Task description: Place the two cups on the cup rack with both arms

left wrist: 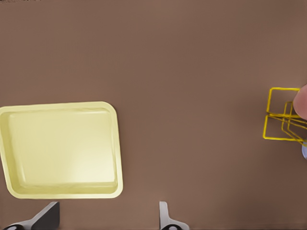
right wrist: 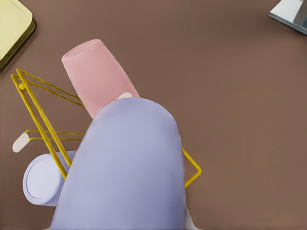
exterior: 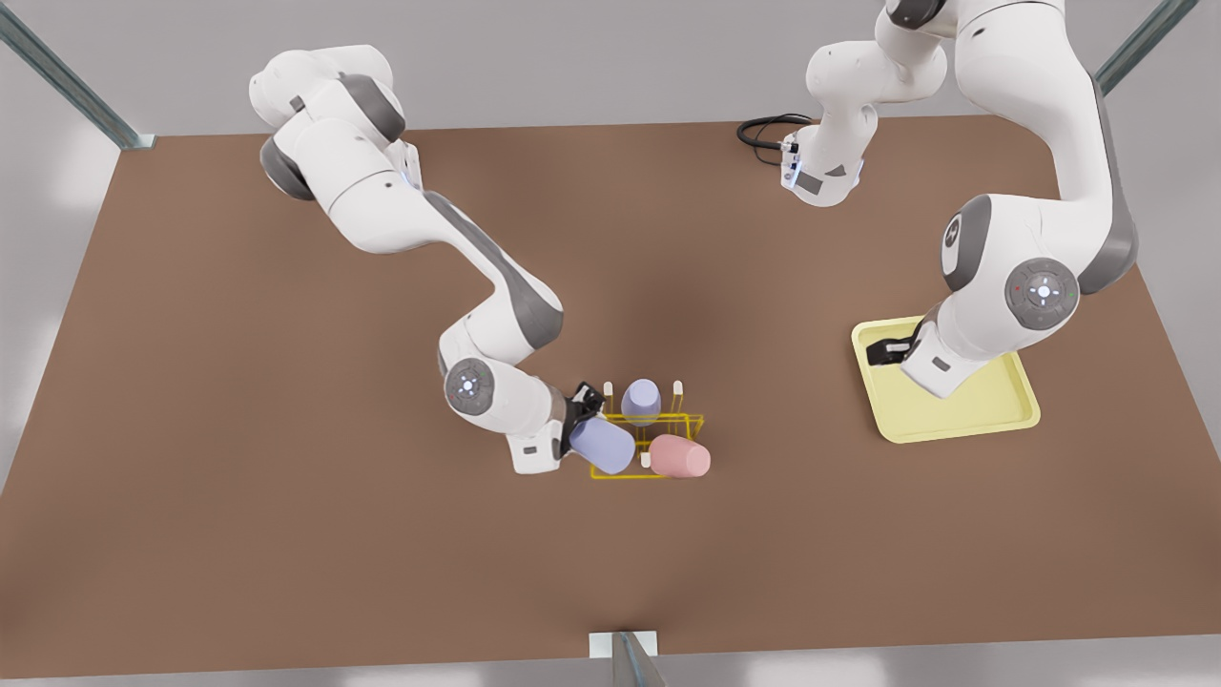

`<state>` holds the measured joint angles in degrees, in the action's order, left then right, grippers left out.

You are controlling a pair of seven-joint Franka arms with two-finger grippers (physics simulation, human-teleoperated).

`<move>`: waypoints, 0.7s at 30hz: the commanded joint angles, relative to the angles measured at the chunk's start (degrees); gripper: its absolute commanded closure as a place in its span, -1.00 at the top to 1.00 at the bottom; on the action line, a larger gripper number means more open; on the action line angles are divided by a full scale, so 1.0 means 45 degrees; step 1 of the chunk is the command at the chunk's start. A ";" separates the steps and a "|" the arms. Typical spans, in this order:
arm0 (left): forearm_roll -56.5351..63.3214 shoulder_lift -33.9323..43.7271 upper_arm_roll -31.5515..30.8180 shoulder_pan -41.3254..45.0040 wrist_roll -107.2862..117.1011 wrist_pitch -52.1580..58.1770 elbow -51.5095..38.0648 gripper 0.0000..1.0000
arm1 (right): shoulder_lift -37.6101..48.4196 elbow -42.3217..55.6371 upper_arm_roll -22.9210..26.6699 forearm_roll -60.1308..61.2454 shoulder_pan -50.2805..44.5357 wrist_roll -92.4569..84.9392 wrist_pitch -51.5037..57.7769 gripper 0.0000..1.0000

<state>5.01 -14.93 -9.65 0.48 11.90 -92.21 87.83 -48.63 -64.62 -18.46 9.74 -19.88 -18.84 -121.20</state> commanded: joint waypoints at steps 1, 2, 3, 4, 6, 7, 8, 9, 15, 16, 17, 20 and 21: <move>-0.0039 0.0017 -0.0004 0.0009 -0.2958 0.0062 -0.0006 1.00 | -0.0033 0.0004 0.0001 -0.0095 -0.0017 0.0534 0.0097 0.42; -0.0039 0.0017 -0.0004 -0.0010 -0.2958 0.0062 -0.0006 1.00 | -0.0033 0.0004 0.0001 -0.0115 -0.0017 0.0534 0.0117 0.42; -0.0039 -0.0003 -0.0004 -0.0010 -0.2958 0.0062 -0.0006 1.00 | -0.0033 0.0004 0.0001 -0.0115 -0.0017 0.0534 0.0117 0.42; -0.0039 0.0017 -0.0004 -0.0010 -0.2958 0.0062 -0.0006 1.00 | -0.0013 0.0023 0.0001 -0.0095 0.0003 0.0534 0.0175 0.42; -0.0039 0.0017 -0.0004 -0.0010 -0.2958 0.0062 -0.0006 1.00 | 0.0026 0.0121 0.0001 -0.0095 0.0081 0.0495 0.0566 0.42; -0.0039 0.0017 -0.0004 -0.0030 -0.2958 0.0062 -0.0006 1.00 | 0.0065 0.0140 0.0001 -0.0095 0.0081 0.0495 0.0722 0.42; -0.0039 0.0017 -0.0004 -0.0030 -0.2958 0.0062 -0.0026 1.00 | 0.0065 0.0141 0.0001 -0.0076 0.0081 0.0495 0.0722 0.69; -0.0039 0.0017 -0.0004 -0.0010 -0.2958 0.0062 -0.0026 1.00 | 0.0065 0.0160 0.0001 -0.0076 0.0081 0.0495 0.0703 1.00; -0.0020 0.0017 -0.0004 0.0009 -0.2958 0.0062 -0.0026 1.00 | 0.1899 0.0238 0.2243 -0.0874 0.1332 0.1684 0.5056 1.00; -0.0039 0.0017 -0.0004 0.0009 -0.2958 0.0062 -0.0026 1.00 | 0.2525 0.0199 0.3105 -0.3468 0.1252 0.4062 0.6713 1.00; -0.0020 0.0017 -0.0004 0.0029 -0.2977 0.0081 -0.0045 1.00 | 0.2798 0.0179 0.3805 -0.4116 0.1350 0.5139 0.7768 1.00; 0.0058 -0.0080 -0.0024 0.0204 -0.2997 0.0217 -0.0532 1.00 | 0.4418 -0.0016 0.5450 -0.2246 0.3106 0.5045 0.9316 1.00; 0.0078 -0.0255 -0.0024 0.0283 -0.2997 0.0548 -0.0903 1.00 | 0.5023 -0.0210 0.5469 -0.2165 0.3167 0.5280 0.9316 1.00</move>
<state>5.08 -15.83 -9.72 1.49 2.69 -91.31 84.55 -27.72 -65.45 5.59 -1.33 -6.74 -10.89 -92.38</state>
